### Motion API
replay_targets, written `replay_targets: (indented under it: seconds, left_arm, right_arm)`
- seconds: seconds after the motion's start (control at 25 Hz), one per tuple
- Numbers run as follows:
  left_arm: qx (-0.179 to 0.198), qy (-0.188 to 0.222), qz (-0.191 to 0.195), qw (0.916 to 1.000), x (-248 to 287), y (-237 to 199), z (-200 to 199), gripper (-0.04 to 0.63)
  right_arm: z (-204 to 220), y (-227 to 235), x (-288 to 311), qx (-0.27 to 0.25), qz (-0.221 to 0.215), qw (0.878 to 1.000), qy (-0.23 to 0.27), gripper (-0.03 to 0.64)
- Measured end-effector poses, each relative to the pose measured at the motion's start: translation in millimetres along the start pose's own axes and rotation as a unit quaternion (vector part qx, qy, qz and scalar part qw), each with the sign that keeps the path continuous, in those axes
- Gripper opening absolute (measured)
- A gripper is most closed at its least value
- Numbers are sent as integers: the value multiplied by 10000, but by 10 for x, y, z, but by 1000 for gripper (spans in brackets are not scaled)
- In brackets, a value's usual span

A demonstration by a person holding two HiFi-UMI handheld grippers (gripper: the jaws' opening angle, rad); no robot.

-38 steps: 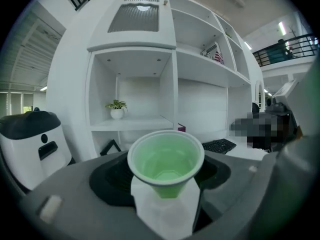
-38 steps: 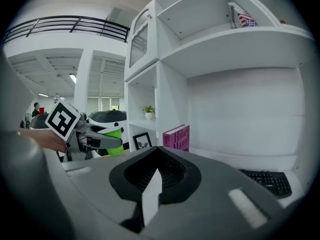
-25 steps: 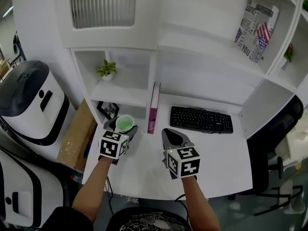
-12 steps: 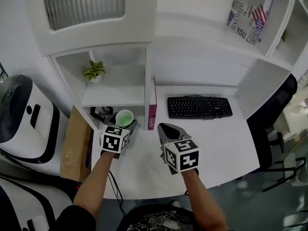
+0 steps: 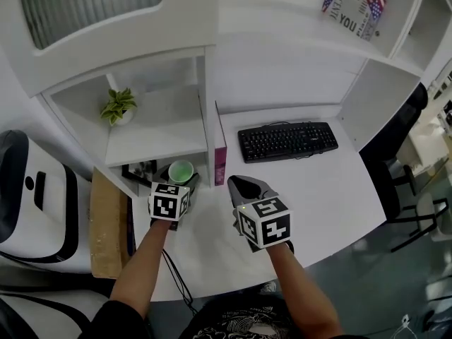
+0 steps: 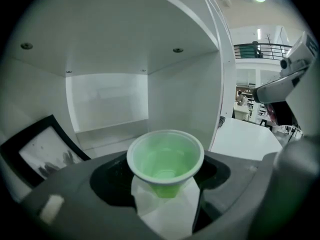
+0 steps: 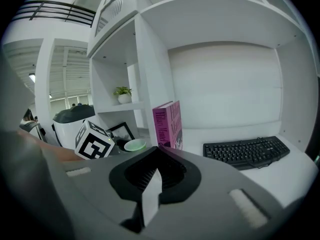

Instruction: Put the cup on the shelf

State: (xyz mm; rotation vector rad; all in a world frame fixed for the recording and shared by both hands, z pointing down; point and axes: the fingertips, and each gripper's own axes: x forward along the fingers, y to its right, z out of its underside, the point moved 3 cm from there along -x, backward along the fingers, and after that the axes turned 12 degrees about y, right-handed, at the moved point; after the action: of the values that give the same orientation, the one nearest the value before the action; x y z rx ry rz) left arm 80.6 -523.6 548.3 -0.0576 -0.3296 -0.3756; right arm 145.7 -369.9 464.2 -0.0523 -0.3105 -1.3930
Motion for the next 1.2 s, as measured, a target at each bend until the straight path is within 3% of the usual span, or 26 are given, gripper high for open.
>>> replay_targets:
  seconds: [0.56, 1.2]
  left_arm:
    - [-27, -101, 119, 9999, 278, -31, 232, 321]
    - [-184, -247, 144, 9994, 264, 12, 365, 351]
  right_arm:
    - [146, 126, 95, 63, 357, 9991, -221, 23]
    - [273, 195, -12, 184, 345, 9987, -312, 23]
